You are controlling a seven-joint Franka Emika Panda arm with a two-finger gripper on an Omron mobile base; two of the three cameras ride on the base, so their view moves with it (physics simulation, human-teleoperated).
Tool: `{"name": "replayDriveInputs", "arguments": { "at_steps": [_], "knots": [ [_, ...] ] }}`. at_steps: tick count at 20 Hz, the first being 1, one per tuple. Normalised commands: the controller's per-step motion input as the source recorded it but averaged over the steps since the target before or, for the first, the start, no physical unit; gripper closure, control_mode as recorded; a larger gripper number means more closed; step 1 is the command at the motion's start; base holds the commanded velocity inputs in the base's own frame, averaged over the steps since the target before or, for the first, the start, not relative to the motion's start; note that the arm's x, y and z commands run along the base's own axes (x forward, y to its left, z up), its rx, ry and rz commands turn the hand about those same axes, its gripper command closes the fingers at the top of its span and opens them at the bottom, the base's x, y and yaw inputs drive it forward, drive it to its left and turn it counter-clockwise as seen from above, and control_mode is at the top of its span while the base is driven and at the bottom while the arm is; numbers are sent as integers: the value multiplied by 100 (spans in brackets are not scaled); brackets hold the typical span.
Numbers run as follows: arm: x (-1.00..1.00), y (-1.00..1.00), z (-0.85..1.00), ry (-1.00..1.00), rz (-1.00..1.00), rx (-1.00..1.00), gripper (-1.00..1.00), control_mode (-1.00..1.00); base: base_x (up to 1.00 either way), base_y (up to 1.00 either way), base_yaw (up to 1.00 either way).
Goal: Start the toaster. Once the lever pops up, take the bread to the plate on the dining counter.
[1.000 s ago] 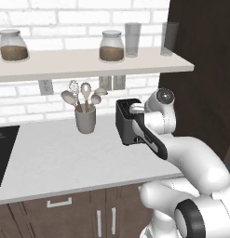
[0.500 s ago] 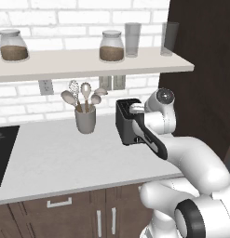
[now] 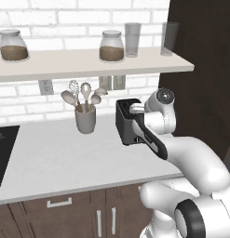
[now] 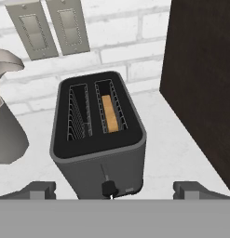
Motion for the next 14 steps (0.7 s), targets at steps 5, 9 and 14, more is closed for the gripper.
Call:
{"name": "replayDriveInputs", "arguments": {
  "at_steps": [5,9,14],
  "knots": [
    [0,0,0,0,0,0,-100,-100,0,0,0],
    [0,0,0,0,0,0,-100,-100,0,0,0],
    [0,0,0,0,0,0,-100,-100,0,0,0]
  ]
}}
